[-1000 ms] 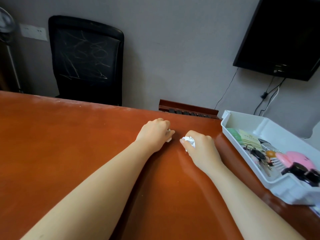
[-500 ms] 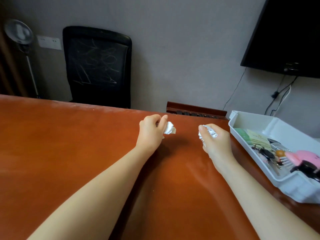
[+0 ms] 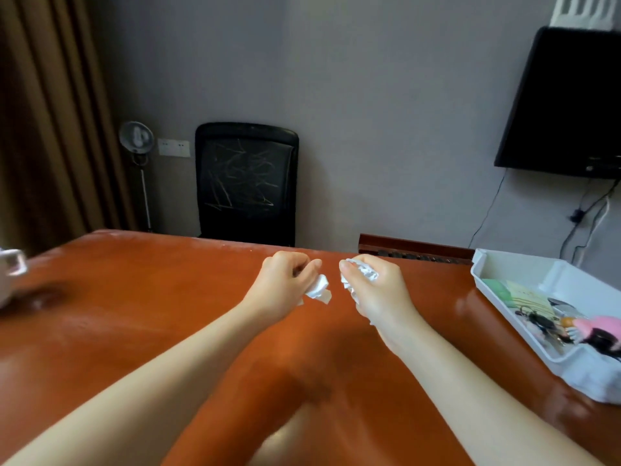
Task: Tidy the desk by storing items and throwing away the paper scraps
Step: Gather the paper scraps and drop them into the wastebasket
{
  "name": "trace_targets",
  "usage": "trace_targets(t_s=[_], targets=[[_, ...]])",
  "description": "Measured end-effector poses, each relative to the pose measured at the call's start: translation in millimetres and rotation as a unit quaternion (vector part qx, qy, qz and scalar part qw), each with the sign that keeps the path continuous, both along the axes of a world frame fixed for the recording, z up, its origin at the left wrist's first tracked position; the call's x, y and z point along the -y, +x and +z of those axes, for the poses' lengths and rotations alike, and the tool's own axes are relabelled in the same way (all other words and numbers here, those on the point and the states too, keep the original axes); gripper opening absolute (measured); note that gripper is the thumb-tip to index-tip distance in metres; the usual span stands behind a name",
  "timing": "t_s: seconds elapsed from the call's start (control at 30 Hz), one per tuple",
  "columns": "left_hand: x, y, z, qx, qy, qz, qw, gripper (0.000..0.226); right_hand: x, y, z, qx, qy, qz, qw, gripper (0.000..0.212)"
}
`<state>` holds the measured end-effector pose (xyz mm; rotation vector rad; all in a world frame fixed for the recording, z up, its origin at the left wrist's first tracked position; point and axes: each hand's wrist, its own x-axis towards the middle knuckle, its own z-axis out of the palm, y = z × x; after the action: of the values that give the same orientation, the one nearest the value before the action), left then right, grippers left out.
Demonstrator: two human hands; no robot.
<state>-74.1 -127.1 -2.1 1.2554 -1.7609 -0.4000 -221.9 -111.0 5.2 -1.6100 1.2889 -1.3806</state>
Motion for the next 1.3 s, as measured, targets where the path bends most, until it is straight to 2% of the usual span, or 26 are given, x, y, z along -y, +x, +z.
trace_targets(t_s=[0.27,0.57,0.73,0.93,1.07,1.17,1.3], targets=[[-68,74,30,0.002,-0.046,0.048,0.998,0.039,-53,74,32,0.018,-0.017,0.094,0.995,0.023],[-142,158,33,0.048,-0.035,0.129,0.990,0.039,-90,149,26,-0.007,-0.040,0.153,0.987,0.021],[-151,171,20,0.042,0.001,0.132,0.990,0.033,-74,152,3,-0.044,-0.026,0.098,0.994,0.015],[-119,145,-6,0.017,0.030,0.106,0.994,0.029,-23,101,-42,-0.114,0.003,-0.051,0.992,0.022],[-91,114,-22,0.005,0.041,0.073,0.996,0.032,9,56,-62,-0.178,-0.006,-0.150,0.973,0.024],[-70,93,-31,0.000,0.046,0.056,0.997,0.034,29,29,-67,-0.261,0.006,-0.198,0.945,0.031],[-46,74,-41,-0.005,0.060,0.044,0.997,0.036,58,1,-72,-0.328,0.023,-0.233,0.915,0.030]])
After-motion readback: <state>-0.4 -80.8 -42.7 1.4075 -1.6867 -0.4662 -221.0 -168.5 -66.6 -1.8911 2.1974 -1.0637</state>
